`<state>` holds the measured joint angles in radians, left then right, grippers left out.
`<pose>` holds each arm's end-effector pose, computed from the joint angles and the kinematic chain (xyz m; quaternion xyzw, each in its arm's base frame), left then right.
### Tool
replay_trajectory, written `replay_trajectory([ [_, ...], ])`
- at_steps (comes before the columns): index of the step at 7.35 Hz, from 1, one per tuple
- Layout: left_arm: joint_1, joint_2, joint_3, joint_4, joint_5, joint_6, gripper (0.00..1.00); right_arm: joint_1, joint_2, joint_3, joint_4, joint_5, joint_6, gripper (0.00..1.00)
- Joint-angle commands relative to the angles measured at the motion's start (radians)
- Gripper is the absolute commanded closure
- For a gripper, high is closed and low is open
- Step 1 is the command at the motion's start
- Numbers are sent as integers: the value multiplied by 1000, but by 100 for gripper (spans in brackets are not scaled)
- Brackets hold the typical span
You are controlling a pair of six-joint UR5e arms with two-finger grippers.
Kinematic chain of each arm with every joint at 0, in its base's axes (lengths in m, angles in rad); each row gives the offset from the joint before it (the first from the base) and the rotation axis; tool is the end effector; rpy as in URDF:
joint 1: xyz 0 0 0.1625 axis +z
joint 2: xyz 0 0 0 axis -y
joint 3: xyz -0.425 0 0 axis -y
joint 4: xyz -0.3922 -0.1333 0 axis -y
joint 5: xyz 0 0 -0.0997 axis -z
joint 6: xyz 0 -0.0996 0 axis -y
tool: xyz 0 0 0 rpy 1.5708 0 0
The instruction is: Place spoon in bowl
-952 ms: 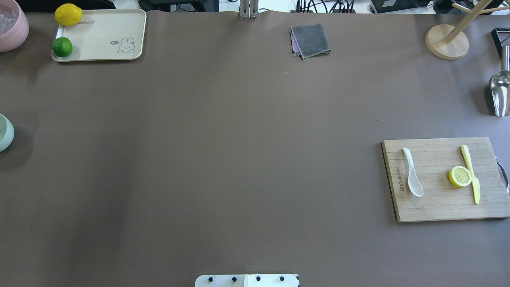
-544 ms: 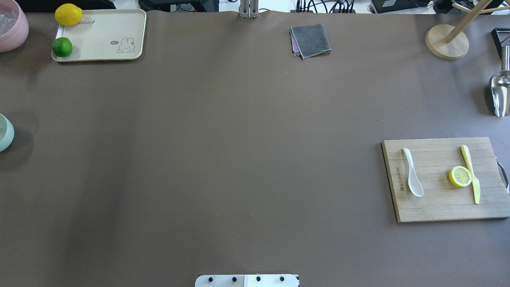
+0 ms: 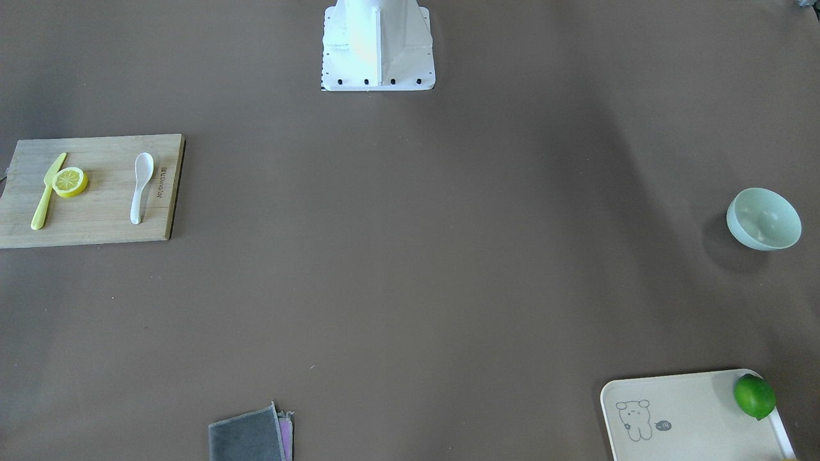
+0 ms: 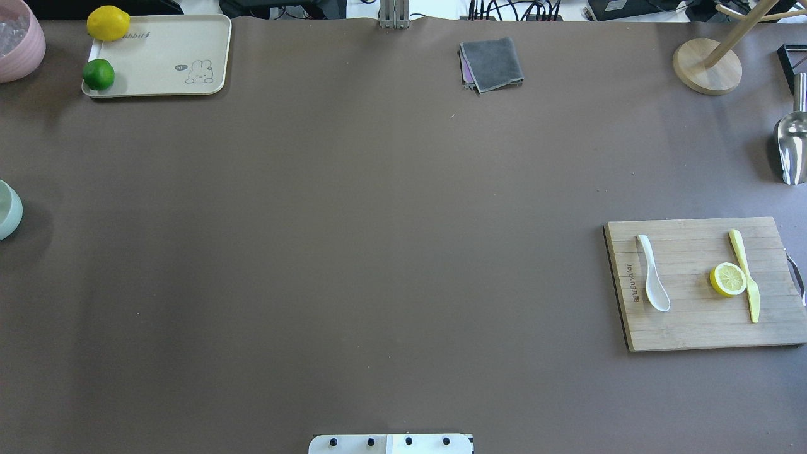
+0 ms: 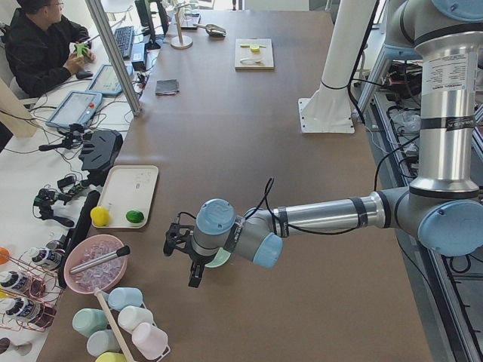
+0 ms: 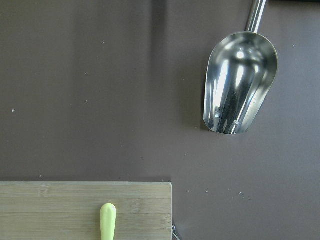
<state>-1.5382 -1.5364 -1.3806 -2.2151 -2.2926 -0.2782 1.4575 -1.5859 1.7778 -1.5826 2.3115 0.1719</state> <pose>-0.0515 -0.4912 0.7022 0.1391 0.3714 -0.0391 0.9172 0.0103 -0.4942 0.5671 0.0318 -0.3687 -0.0053 0.9290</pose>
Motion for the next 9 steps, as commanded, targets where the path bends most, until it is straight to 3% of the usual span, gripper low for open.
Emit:
replay_trajectory([
  [1, 18, -24, 64, -55, -62, -59, 2, -6, 1, -15, 21, 17, 1, 0],
  [3, 68, -24, 71, -63, -109, -62, 2, -8, 1, -17, 21, 20, 1, 0],
  [9, 213, -70, 184, -63, -105, -59, 3, -8, 1, -17, 21, 25, 12, 0],
])
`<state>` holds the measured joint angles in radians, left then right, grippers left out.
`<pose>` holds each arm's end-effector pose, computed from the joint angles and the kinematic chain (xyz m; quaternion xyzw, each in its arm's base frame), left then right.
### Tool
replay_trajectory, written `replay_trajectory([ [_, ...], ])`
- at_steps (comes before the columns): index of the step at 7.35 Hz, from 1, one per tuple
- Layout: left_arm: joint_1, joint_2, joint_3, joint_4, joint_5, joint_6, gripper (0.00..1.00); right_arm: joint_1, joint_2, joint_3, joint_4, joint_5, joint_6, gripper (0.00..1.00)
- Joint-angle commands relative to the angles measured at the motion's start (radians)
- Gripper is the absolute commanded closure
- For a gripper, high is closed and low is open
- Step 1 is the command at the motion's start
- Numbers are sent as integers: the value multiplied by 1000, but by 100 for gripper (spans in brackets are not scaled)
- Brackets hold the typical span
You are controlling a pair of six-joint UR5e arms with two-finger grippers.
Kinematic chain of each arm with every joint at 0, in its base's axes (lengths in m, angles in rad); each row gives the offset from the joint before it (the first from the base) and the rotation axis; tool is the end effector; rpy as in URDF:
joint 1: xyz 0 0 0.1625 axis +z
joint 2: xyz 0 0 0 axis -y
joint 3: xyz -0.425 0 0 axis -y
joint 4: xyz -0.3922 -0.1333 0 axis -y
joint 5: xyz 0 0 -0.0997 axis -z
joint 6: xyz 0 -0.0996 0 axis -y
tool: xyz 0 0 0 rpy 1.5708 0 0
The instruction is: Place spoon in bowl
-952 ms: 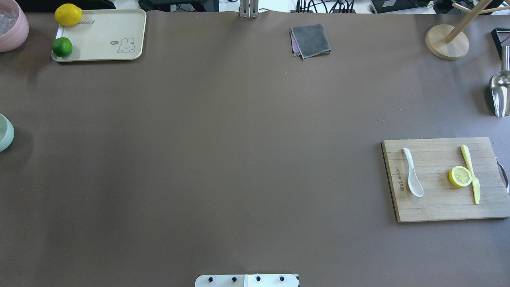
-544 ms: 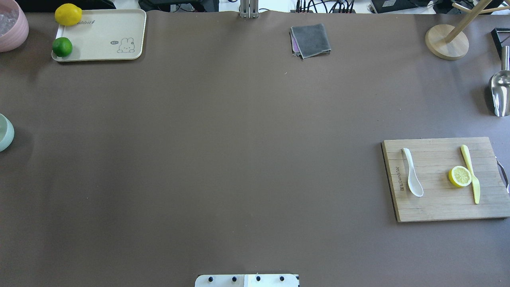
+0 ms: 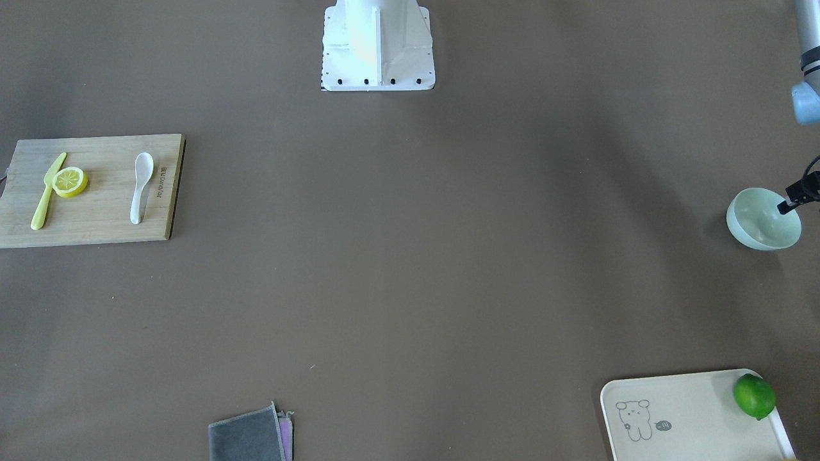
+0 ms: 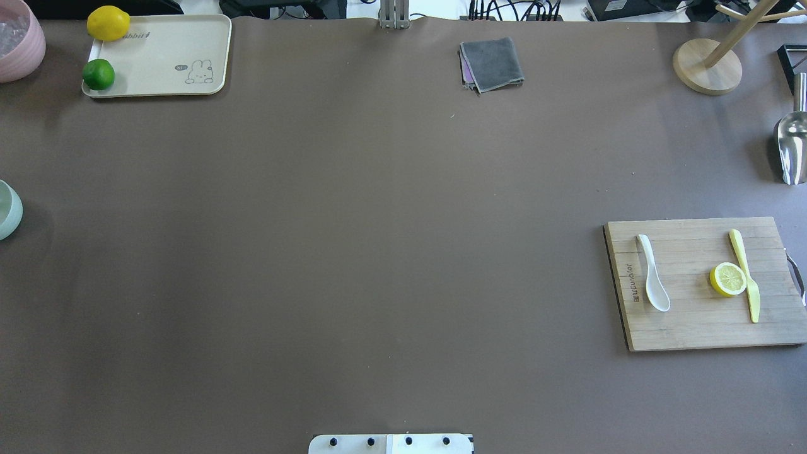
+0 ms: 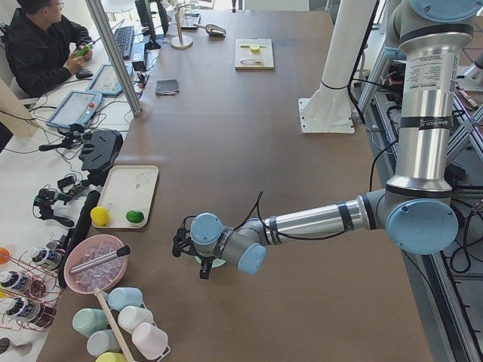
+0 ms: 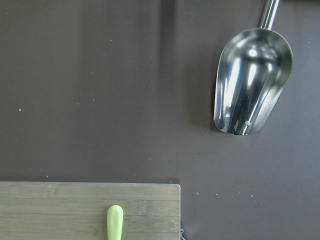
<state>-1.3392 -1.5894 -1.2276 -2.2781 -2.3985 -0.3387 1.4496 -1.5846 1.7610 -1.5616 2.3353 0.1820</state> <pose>0.0558 -0.4978 0.7378 0.0560 0.4278 0.0283 0.9017 0.0045 -0.4957 0.5709 0.0289 -0.3801 -0.0065 0.9245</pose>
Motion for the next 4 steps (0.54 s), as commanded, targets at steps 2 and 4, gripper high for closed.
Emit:
replay_trajectory([
  [2, 14, -17, 42, 0, -7, 1, 19, 0, 0, -2, 0, 4, 11, 0],
  [4, 15, -17, 45, 0, -5, 3, 82, 0, 0, -6, 0, 10, 11, 0],
])
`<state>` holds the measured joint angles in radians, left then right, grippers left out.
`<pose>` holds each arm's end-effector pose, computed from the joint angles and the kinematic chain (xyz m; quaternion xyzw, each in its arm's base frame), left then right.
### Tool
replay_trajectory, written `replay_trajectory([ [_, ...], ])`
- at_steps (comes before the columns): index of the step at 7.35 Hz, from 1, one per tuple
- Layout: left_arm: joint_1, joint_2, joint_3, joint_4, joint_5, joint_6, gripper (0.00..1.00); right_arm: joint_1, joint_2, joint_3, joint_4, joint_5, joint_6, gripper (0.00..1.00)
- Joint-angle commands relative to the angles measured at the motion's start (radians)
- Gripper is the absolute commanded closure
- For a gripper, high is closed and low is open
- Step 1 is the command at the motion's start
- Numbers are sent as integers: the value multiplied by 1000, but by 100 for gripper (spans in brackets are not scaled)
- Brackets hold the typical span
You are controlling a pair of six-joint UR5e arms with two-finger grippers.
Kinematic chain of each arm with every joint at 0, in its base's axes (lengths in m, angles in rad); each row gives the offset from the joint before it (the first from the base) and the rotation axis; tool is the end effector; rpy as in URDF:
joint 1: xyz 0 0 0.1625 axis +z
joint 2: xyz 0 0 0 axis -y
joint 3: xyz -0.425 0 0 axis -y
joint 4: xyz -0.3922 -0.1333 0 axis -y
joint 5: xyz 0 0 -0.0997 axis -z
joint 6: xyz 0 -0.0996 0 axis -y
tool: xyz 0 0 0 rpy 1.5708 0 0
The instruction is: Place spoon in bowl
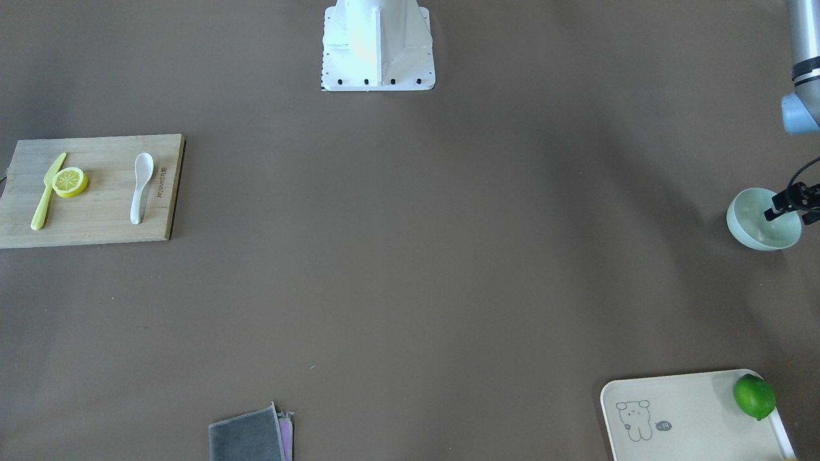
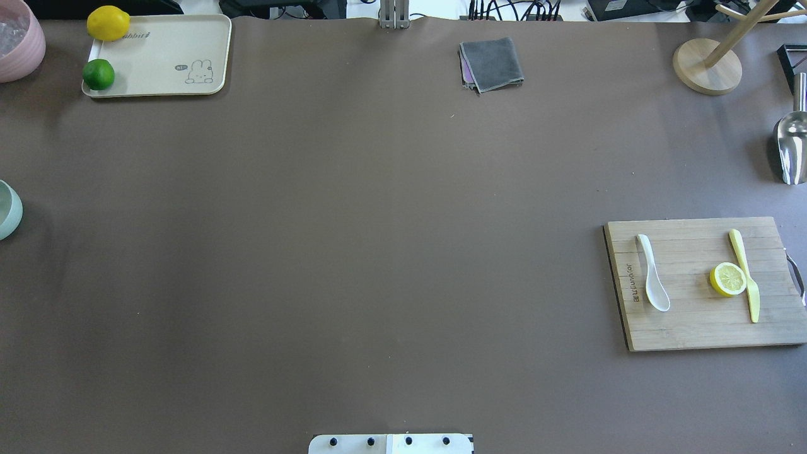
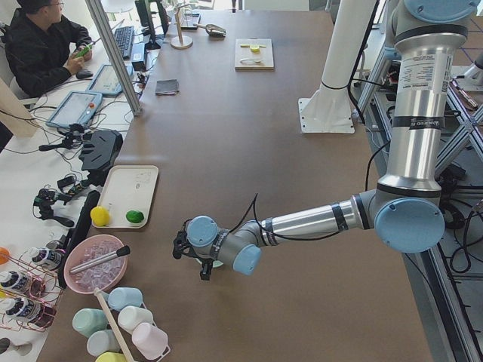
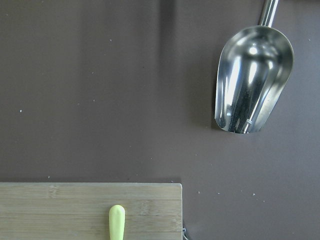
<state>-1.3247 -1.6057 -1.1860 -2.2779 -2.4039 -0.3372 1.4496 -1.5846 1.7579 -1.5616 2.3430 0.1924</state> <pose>0.0640 -0.4995 0.7496 0.0411 0.4281 0.0308 0.9023 0.0039 -0.4956 0.5719 0.0248 -0.3836 -0.0015 0.9232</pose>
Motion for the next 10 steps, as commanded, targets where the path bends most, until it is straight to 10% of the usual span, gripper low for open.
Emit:
replay_trajectory([
  [1, 1, 4, 3, 0, -4, 0, 100, -2, 0, -3, 0, 2, 1, 0],
  [6, -1, -40, -134, 43, -170, -180, 100, -2, -8, -3, 0, 2, 1, 0],
  [10, 24, -299, -187, 44, -156, -486, 100, -2, -11, 5, 0, 6, 10, 0],
])
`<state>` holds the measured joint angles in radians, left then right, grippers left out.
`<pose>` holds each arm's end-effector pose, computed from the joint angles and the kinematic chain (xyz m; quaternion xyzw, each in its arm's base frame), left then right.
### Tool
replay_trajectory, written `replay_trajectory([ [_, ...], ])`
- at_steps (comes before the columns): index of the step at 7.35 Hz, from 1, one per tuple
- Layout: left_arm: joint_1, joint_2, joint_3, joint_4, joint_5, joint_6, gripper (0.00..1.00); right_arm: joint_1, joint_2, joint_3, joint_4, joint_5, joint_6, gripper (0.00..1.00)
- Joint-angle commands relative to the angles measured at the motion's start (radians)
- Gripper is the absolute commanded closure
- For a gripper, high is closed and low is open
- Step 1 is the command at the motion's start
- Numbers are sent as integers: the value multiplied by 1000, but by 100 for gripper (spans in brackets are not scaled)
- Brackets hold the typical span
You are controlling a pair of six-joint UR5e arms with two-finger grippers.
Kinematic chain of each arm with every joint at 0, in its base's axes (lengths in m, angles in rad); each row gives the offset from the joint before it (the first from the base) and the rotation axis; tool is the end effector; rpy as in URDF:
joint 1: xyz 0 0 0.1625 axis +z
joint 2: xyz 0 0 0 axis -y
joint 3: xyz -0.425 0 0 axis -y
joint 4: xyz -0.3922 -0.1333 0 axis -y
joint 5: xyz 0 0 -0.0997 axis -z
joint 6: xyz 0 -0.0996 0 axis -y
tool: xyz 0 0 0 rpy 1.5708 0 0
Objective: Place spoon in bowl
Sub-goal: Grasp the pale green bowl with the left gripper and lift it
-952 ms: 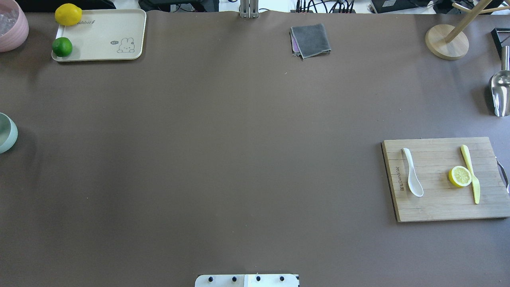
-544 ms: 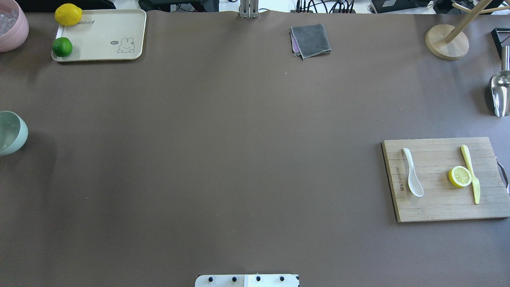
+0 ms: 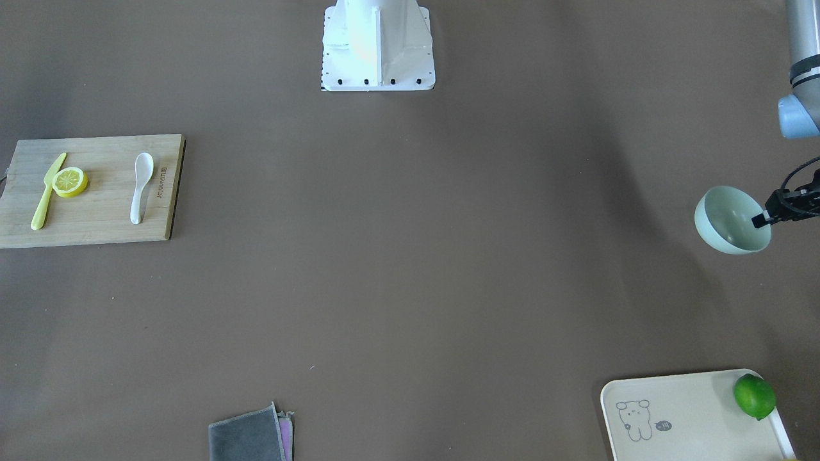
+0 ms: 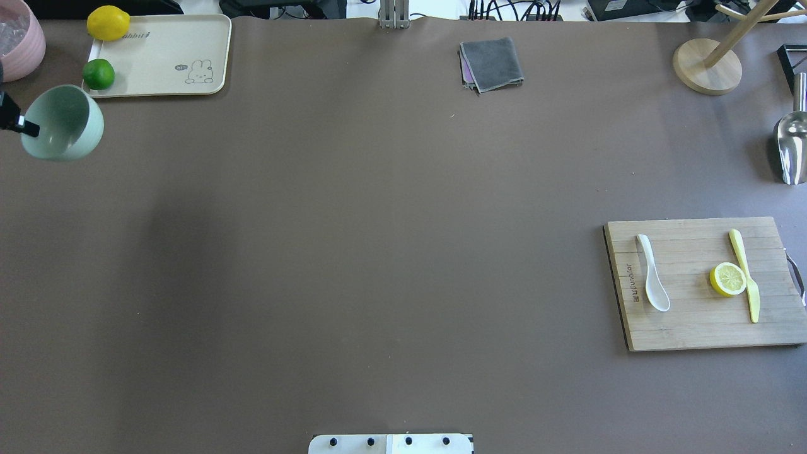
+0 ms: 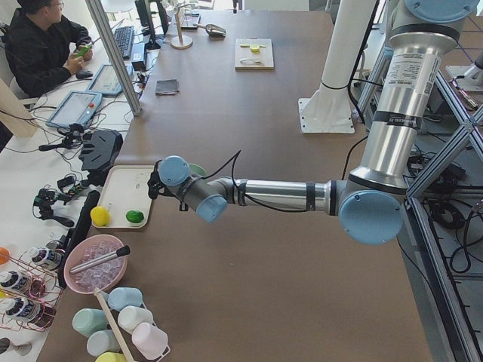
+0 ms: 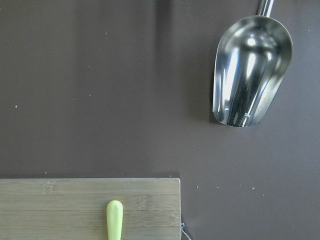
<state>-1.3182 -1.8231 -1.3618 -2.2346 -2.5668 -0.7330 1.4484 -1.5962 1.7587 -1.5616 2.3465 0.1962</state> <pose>0.1040 -0.6020 0.5335 0.0560 0.5387 -0.0354 0.8399 0.0037 -0.4907 0.5769 0.0186 -0.3846 0.0016 0.9229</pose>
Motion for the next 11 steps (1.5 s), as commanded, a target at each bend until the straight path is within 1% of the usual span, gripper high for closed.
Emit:
replay_trajectory([
  [1, 101, -141, -32, 1, 93, -205, 100, -2, 8, 8, 0, 14, 44, 0],
  [2, 213, -194, -58, 3, 187, -329, 100, -9, 10, 10, 3, 58, 77, 0],
  [3, 282, -255, -74, 47, 247, -411, 100, -19, 12, 16, 3, 60, 88, 0],
  [4, 353, -296, -104, 117, 326, -437, 100, -26, 12, 16, 3, 59, 94, 0],
  [5, 447, -307, -146, 159, 427, -471, 100, -28, 12, 18, 3, 60, 104, 0],
  [6, 515, -344, -151, 196, 497, -508, 100, -31, 12, 22, 3, 62, 108, 0],
  [7, 619, -379, -145, 205, 604, -587, 100, -46, 13, 40, 5, 60, 144, 0],
  [8, 687, -395, -146, 208, 676, -611, 100, -78, 13, 79, 15, 54, 217, 0],
  [9, 714, -393, -145, 210, 686, -626, 100, -141, 15, 129, 15, 39, 317, 0],
  [10, 734, -395, -146, 208, 735, -635, 100, -219, 13, 177, 15, 19, 445, 0],
  [11, 740, -393, -151, 208, 732, -634, 100, -261, 13, 209, 15, 14, 532, 0],
])
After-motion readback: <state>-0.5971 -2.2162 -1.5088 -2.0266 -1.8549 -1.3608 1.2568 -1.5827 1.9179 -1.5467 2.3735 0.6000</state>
